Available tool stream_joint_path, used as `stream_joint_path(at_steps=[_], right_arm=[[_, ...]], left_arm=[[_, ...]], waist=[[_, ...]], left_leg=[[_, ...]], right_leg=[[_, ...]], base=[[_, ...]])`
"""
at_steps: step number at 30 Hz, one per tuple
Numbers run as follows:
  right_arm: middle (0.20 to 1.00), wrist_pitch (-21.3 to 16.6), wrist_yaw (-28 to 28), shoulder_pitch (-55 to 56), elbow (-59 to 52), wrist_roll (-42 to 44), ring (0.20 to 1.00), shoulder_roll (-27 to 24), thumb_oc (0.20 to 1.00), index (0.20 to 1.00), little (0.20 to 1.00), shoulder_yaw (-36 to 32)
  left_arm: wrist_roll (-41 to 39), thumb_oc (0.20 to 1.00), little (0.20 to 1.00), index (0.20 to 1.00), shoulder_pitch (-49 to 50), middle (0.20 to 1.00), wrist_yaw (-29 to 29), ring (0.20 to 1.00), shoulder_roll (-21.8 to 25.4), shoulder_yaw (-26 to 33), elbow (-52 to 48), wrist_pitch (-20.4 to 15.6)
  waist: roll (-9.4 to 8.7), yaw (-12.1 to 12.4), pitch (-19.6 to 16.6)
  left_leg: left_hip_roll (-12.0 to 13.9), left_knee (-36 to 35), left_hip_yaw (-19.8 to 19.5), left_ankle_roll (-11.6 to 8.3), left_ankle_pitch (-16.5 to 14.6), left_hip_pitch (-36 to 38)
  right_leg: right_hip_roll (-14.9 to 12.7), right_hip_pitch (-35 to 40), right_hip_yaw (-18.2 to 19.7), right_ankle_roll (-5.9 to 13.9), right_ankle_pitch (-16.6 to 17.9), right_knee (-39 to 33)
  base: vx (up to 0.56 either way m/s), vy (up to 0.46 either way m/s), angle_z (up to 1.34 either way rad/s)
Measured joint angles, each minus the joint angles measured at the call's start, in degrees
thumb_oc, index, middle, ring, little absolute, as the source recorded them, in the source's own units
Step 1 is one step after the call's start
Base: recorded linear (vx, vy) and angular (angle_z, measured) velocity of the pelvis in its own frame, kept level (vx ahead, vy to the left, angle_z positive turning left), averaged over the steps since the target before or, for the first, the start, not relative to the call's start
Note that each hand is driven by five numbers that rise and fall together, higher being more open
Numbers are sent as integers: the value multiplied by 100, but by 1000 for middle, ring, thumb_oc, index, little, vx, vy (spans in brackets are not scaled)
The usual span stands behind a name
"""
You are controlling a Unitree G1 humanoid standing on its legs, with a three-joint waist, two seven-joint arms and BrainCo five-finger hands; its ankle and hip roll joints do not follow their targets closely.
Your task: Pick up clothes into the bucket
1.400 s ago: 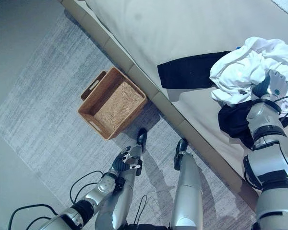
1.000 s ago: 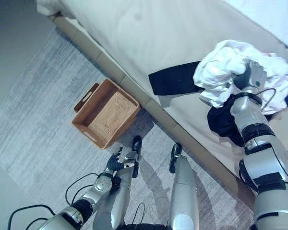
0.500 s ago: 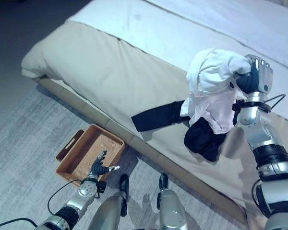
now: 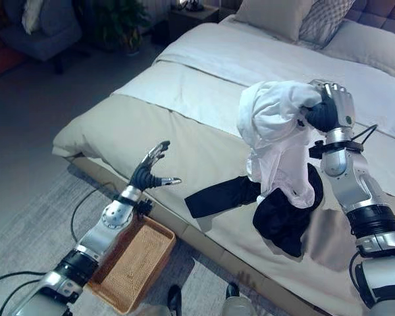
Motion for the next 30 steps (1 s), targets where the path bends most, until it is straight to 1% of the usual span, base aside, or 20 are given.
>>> stream_joint_path(at_steps=[2, 4, 5, 9, 12, 15, 17, 19, 21, 23, 24, 25, 28, 29, 30], right_arm=[[200, -7, 181, 196, -210, 170, 200, 41, 200, 200, 200, -9], [200, -48, 445, 321, -331, 212, 200, 69, 200, 200, 200, 55], [200, -60, 634, 441, -444, 279, 200, 83, 200, 200, 200, 62], [200, -111, 1048, 578, -648, 550, 200, 216, 200, 200, 200, 88], [200, -111, 1169, 574, -651, 685, 200, 308, 200, 200, 200, 166], [200, -111, 1172, 573, -649, 693, 200, 345, 200, 200, 200, 277], [200, -113, 1166, 515, -459, 718, 200, 470, 200, 200, 200, 282], [200, -112, 1143, 369, -28, 751, 200, 566, 200, 200, 200, 289], [200, -91, 1032, -17, 738, 845, 200, 586, 200, 200, 200, 465], [200, 20, 898, -825, 1900, 1005, 200, 571, 200, 200, 200, 783], [200, 90, 881, -1003, 2141, 1065, 200, 559, 200, 200, 200, 817], [200, 191, 770, -1332, 2583, 1234, 200, 497, 200, 200, 200, 862], [200, 313, 666, -1952, 3268, 1459, 200, 409, 200, 200, 200, 981], [200, 338, 540, -2207, 3561, 1620, 200, 408, 200, 200, 200, 981], [200, 377, 338, -2312, 3605, 1758, 200, 399, 200, 200, 200, 948]], left_arm=[[1, 1000, 1000, 1000, -241, 1000, -68, 1000, 18, -174, -3, 35], [-3, 1000, 1000, 1000, -426, 1000, -153, 1000, -98, -267, -8, 62], [-7, 1000, 1000, 1000, -511, 1000, -192, 1000, -247, -314, -6, 84], [-8, 1000, 1000, 1000, -582, 1000, -274, 1000, -521, -509, 0, 166], [-25, 1000, 1000, 1000, -649, 1000, -332, 1000, -612, -651, 6, 223], [-27, 1000, 1000, 1000, -666, 1000, -357, 1000, -640, -681, 8, 242], [-46, 1000, 1000, 1000, -667, 1000, -357, 1000, -690, -697, 44, 247], [-49, 1000, 1000, 1000, -666, 1000, -359, 1000, -720, -752, 77, 252], [-51, 1000, 1000, 1000, -666, 1000, -362, 1000, -703, -873, 93, 254], [-52, 1000, 1000, 1000, -667, 1000, -380, 1000, -696, -982, 96, 259], [-53, 1000, 1000, 1000, -667, 1000, -385, 1000, -702, -1012, 95, 262], [-57, 1000, 1000, 1000, -657, 1000, -428, 1000, -693, -1102, 95, 267], [-121, 1000, 1000, 1000, -600, 1000, -500, 1000, -618, -1097, 79, 283], [-177, 1000, 1000, 1000, -504, 1000, -500, 1000, -589, -1068, 56, 283], [-257, 1000, 1000, 1000, -340, 1000, -500, 1000, -529, -1056, 55, 281]], waist=[[-6, 5, -53], [7, -18, -166], [2, 5, -190], [4, -14, -269], [-1, 12, -288], [1, 19, -301], [-1, 20, -324], [-1, 37, -375], [5, 46, -424], [6, 75, -436], [6, 79, -437], [5, 169, -438], [6, 207, -440], [5, 217, -439], [5, 251, -439]], left_leg=[[18, -19, 18, 0, 0, 69], [27, -33, 21, 0, -1, 106], [41, -73, 27, 0, -1, 188], [64, -115, 31, 0, -1, 298], [75, -114, 27, 0, -1, 328], [73, -117, 27, 0, -1, 362], [73, -118, 27, 0, -1, 363], [68, -117, 26, 0, -1, 362], [64, -115, 26, 0, -1, 362], [58, -107, 20, 1, -1, 358], [59, -101, 15, 1, -1, 349], [64, -98, 9, 2, 0, 340], [66, -81, -4, 1, 1, 296], [66, -80, -10, 1, 1, 290], [65, -82, -12, 1, 1, 287]], right_leg=[[27, 85, 23, -12, 19, -58], [36, 120, 41, -11, 19, -102], [57, 205, 46, -13, 55, -166], [81, 322, 63, -19, 84, -238], [91, 362, 59, -23, 98, -241], [90, 389, 61, -23, 101, -237], [89, 390, 64, -23, 111, -237], [84, 391, 65, -23, 122, -236], [81, 389, 66, -18, 130, -238], [78, 391, 43, -15, 150, -239], [79, 387, 46, -14, 150, -241], [81, 383, 38, -16, 153, -242], [81, 373, 18, -17, 156, -260], [82, 376, 8, -18, 158, -275], [83, 376, -11, -19, 159, -280]], base=[[36, -22, -7], [45, -33, -6], [21, -20, -4], [17, -31, -2], [0, 0, 0], [0, 0, 0], [0, 0, 0], [0, 0, 0], [0, 0, 0], [0, 0, 0], [0, 0, 0], [0, 0, 0], [-21, 16, 7], [0, 0, 0], [0, 0, 0]])
